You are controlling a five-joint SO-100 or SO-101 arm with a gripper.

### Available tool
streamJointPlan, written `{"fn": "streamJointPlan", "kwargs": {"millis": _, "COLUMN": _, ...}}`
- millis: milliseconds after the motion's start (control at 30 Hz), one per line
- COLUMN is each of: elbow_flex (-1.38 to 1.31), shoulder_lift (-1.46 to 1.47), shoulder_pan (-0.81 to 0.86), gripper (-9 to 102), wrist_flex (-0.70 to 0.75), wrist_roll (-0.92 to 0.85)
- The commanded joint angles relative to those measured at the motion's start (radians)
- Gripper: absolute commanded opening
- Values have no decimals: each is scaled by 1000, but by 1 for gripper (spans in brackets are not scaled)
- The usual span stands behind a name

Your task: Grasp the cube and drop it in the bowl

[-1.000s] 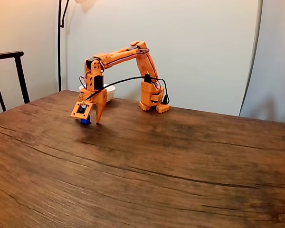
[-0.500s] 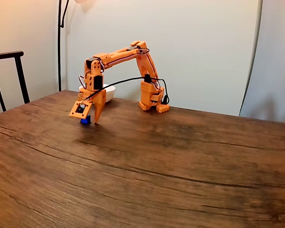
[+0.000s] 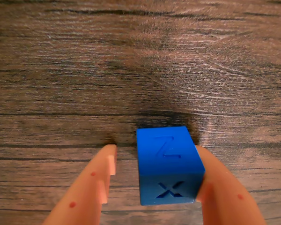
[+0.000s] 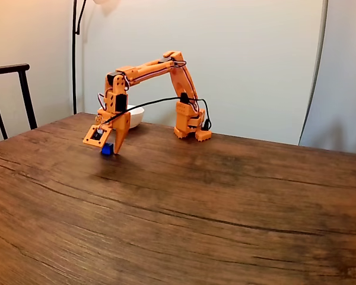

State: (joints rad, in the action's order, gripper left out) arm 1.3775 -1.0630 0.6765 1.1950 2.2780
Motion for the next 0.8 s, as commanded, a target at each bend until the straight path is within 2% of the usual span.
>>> {"fn": "streamJointPlan", "kwargs": {"millis": 0, "elbow_flex": 9, "shoulder_lift": 8, "shoulder_pan": -20, "gripper": 10, "wrist_flex": -6, "wrist_roll": 0}}
{"fn": "streamJointPlan", "kwargs": {"millis": 100, "elbow_flex": 9, "shoulder_lift": 8, "shoulder_pan": -28, "gripper": 6, "wrist_flex": -6, "wrist_roll": 3}}
{"fn": "streamJointPlan", "kwargs": {"millis": 533, "elbow_flex": -8, "shoulder_lift": -14, "shoulder_pan": -46, "gripper": 5, "wrist_flex": 11, "wrist_roll": 3}}
{"fn": "streamJointPlan", "kwargs": {"millis": 767, "elbow_flex": -94, "shoulder_lift": -74, "shoulder_pan": -66, "gripper": 5, "wrist_flex": 109, "wrist_roll": 6}}
